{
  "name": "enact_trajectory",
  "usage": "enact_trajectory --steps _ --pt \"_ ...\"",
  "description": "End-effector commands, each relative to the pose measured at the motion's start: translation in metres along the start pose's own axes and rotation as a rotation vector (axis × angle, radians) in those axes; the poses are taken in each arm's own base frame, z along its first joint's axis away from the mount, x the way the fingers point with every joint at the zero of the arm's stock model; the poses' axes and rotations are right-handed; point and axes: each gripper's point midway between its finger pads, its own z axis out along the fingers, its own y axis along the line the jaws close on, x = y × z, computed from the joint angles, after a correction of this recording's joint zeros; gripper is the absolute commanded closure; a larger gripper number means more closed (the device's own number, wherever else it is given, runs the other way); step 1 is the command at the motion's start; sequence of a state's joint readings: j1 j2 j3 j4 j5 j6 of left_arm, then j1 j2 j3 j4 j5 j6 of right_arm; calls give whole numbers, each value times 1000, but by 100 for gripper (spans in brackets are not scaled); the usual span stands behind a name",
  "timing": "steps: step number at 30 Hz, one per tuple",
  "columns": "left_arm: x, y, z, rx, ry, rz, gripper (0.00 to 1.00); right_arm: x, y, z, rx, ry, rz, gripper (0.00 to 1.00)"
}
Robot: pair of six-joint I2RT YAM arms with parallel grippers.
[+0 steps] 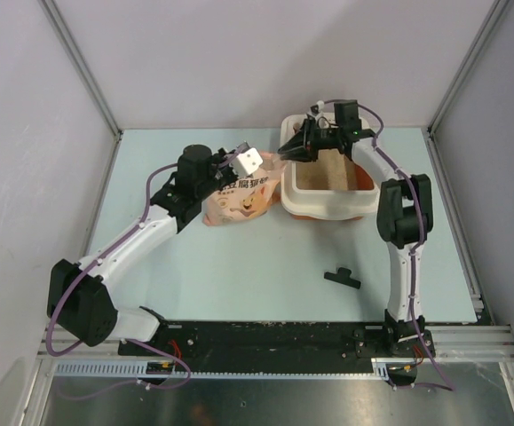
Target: Fill the litter box with clean litter
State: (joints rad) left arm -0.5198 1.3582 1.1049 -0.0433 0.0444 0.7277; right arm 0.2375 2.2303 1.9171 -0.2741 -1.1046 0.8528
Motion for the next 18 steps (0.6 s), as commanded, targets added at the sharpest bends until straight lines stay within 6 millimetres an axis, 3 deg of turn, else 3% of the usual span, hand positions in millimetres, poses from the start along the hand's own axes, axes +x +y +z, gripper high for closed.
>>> enact_trajectory --steps 1,3,4,5,6,11,15,18 --pt "-55 62 -16 -219 -135 85 100 -9 43 -29 -39 -73 -45 100" --pt "-57 64 -15 -217 -138 92 100 -15 50 -32 -60 -126 -44 100" --pt "-60 63 -14 -211 -149 94 100 -15 32 -31 -42 -165 -6 100" --pt "-61 63 -14 -209 -151 97 100 -20 53 -41 -83 -219 -92 100" --pt "-63 63 -14 -207 -155 99 100 -19 52 -41 -89 -226 -82 100" --pt "-68 63 -12 -200 -157 107 100 -17 24 -52 -99 -279 23 100" --pt "-69 64 -11 -199 -155 116 100 -12 48 -59 -197 -233 -94 100" --pt "-73 62 -10 -184 -174 122 100 -10 49 -63 -196 -228 -91 100"
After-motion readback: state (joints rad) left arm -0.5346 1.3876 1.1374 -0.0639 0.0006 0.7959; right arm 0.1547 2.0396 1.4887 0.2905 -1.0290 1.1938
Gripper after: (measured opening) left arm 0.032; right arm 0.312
